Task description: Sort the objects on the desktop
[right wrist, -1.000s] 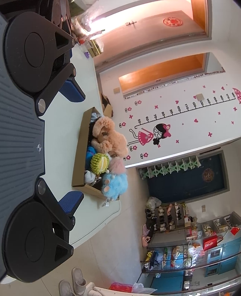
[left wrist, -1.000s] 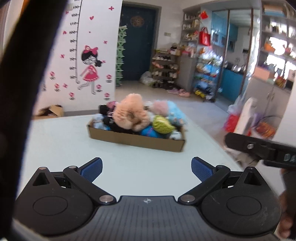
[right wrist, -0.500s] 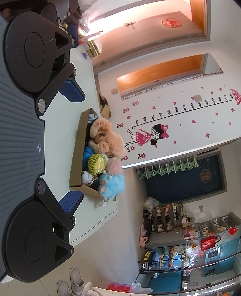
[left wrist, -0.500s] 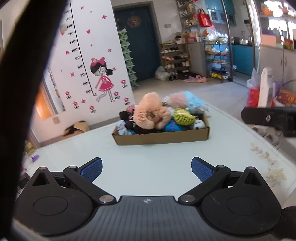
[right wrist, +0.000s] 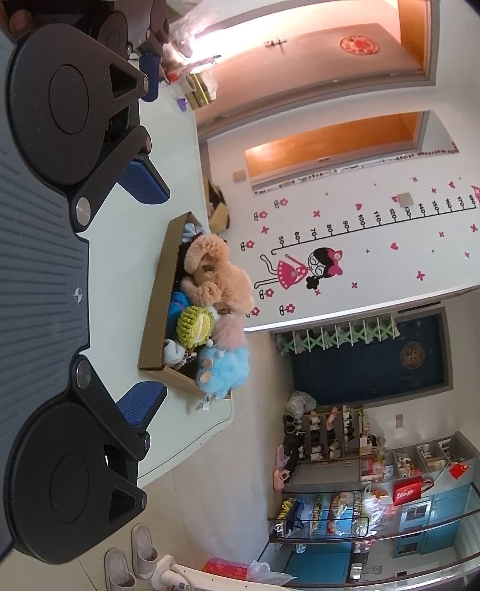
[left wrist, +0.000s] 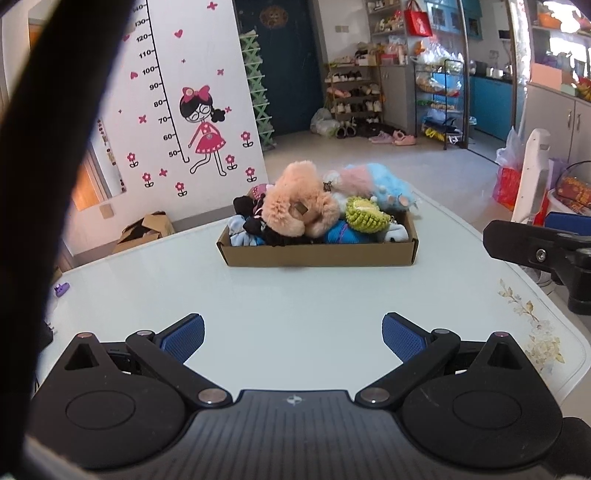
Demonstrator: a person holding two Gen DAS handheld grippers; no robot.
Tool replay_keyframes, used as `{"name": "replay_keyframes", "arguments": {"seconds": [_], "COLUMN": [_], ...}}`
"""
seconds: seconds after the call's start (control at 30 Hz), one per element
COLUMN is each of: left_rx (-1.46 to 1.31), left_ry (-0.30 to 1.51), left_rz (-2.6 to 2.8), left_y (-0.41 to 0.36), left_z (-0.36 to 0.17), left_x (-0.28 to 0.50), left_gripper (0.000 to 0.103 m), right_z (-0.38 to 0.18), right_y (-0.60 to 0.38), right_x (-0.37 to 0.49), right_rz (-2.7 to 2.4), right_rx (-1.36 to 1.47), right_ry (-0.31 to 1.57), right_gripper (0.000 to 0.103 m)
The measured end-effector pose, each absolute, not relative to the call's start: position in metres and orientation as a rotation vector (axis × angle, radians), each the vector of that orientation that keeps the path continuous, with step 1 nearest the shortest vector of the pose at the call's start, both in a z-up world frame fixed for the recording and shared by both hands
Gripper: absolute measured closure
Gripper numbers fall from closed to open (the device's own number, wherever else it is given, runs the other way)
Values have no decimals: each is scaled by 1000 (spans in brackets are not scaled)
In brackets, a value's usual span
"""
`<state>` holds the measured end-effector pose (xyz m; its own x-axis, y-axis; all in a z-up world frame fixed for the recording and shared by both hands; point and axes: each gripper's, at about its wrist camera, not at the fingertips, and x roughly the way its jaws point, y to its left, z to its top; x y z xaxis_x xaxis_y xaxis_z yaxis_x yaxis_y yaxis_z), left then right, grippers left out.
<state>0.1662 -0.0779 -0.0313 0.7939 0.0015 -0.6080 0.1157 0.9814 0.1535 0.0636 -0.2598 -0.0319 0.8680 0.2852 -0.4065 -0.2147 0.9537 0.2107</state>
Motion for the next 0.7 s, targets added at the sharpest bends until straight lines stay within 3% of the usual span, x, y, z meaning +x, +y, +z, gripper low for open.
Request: {"name": "replay_keyframes", "arguments": {"seconds": [0.7], "left_rx": [159], "left_ry": [662], "left_rz": [-105], "left_y": [-75], "left_z": [-29], "left_x": [163], "left_gripper": [1], "right_z": [-37], "right_y": [-251], "right_x": [68], "right_rz": [262], "right_rx": [141], "right_ry": [469], "right_gripper": [0]}}
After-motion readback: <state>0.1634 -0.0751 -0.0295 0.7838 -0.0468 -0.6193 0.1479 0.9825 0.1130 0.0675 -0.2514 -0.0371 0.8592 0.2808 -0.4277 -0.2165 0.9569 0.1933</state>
